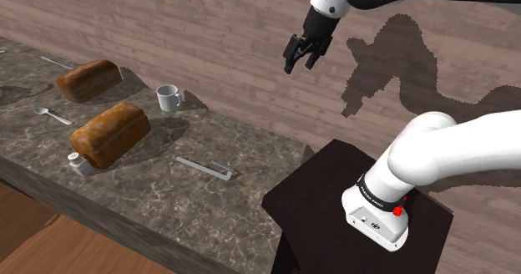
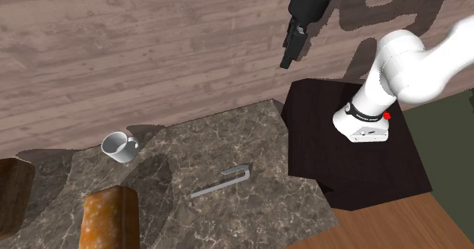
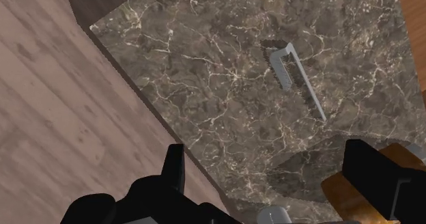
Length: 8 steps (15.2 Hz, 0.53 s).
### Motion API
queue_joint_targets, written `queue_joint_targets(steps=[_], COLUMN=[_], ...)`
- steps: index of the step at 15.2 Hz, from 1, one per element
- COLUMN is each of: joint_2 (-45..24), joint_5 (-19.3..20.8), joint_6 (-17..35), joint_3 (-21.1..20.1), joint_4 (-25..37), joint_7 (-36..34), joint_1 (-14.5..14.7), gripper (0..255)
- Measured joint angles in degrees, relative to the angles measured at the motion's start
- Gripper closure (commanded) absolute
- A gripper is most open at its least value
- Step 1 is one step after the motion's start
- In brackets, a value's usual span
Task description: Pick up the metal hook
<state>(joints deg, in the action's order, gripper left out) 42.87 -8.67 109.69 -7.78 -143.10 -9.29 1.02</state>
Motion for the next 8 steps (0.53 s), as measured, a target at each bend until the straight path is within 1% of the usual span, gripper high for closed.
queue_joint_targets(steps=[2,8], joint_2=[-1.6,-9.0], joint_5=[-0.4,-1.4], joint_6=[2.8,14.1], joint_3=[-1.8,-7.9], joint_4=[-1.5,-6.2], joint_7=[-1.3,-5.5], joint_1=[0.5,1.6], gripper=[0,0])
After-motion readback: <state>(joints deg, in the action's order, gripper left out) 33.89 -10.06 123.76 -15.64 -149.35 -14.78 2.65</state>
